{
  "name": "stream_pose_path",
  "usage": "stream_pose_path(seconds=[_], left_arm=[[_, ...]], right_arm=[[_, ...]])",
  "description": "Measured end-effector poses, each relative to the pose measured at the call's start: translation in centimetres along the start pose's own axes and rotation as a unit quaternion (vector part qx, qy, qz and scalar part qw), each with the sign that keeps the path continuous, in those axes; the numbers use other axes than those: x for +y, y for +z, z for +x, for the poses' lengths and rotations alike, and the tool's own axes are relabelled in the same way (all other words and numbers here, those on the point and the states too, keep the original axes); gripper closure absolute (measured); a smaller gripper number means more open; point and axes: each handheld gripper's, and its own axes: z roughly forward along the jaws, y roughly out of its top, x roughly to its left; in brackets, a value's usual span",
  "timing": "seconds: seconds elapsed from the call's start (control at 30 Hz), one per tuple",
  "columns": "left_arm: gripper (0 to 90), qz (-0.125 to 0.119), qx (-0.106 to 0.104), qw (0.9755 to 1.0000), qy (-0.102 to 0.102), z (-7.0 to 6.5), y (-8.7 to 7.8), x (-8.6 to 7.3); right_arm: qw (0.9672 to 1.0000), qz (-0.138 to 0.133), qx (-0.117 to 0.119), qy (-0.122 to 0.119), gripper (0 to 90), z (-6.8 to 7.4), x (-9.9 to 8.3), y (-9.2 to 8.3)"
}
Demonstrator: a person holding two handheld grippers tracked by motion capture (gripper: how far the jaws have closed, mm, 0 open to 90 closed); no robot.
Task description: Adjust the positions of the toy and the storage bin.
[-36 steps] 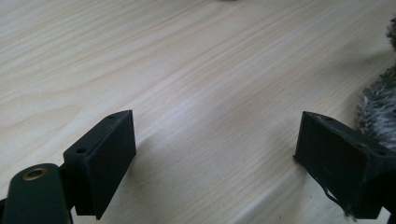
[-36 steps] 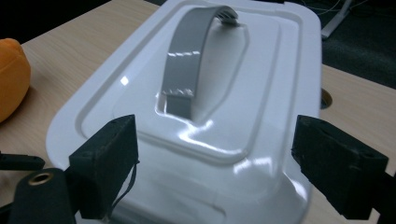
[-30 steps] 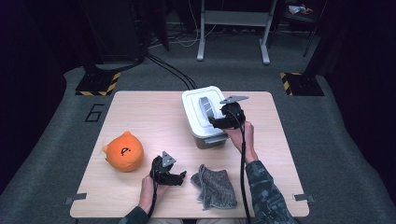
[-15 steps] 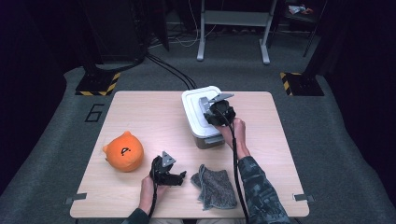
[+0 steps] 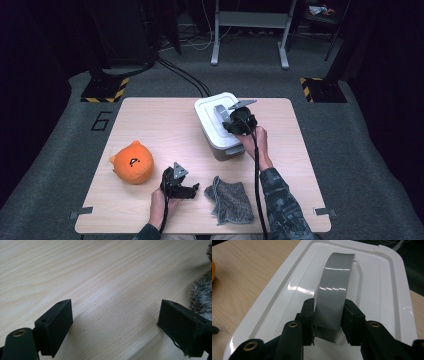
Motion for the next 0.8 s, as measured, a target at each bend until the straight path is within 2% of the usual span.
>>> stream_pose_path(seconds=[0.07,0.1,0.17,0.23,0.3,0.37,0.43,0.5,0.6,0.67,0.7,0.73,0.8], left_arm=[[12.1,0.0,0.0,1.0,0.0,0.0,0.0,0.0],[12.1,0.0,0.0,1.0,0.0,0.0,0.0,0.0],[12.1,0.0,0.0,1.0,0.0,0.0,0.0,0.0],[12.1,0.0,0.0,1.0,0.0,0.0,0.0,0.0],[12.1,0.0,0.0,1.0,0.0,0.0,0.0,0.0],[12.1,0.0,0.0,1.0,0.0,0.0,0.0,0.0],[12.1,0.002,-0.003,1.0,0.0,0.0,0.0,0.0],[12.1,0.001,-0.001,1.0,-0.001,0.0,0.0,0.0],[12.2,0.001,-0.001,1.0,0.0,0.0,0.0,0.0],[12.2,0.001,-0.001,1.0,0.0,0.0,0.0,0.0],[12.2,0.002,-0.001,1.0,0.0,0.0,0.0,0.0],[12.2,0.001,-0.001,1.0,0.0,0.0,0.0,0.0],[12.2,0.001,-0.001,1.0,0.0,0.0,0.0,0.0]], right_arm=[[0.9999,0.001,0.011,0.009,65.6,-0.2,-0.2,-0.2],[0.9999,0.001,0.016,0.0,65.7,-0.4,-0.3,-0.3],[0.9998,0.003,0.018,0.006,65.7,-0.5,-0.4,-0.5],[0.9999,0.007,0.01,-0.005,64.6,-0.4,-0.3,-0.6],[0.9999,0.006,-0.002,-0.013,59.7,-0.2,-0.1,-0.6],[0.9999,0.007,-0.012,-0.01,49.7,-0.1,0.3,-0.7],[0.9997,0.004,-0.024,-0.009,49.1,0.2,0.8,-0.5],[0.9987,0.008,-0.044,-0.025,49.5,0.5,1.4,-0.3],[0.9978,0.007,-0.053,-0.038,56.8,0.8,2.1,0.1],[0.9977,0.008,-0.055,-0.038,60.9,0.9,2.4,0.3],[0.9976,0.012,-0.058,-0.036,61.4,1.0,2.5,0.3],[0.997,0.011,-0.06,-0.046,61.6,1.0,2.5,0.4],[0.9971,0.012,-0.061,-0.044,62.0,1.1,2.5,0.4]])
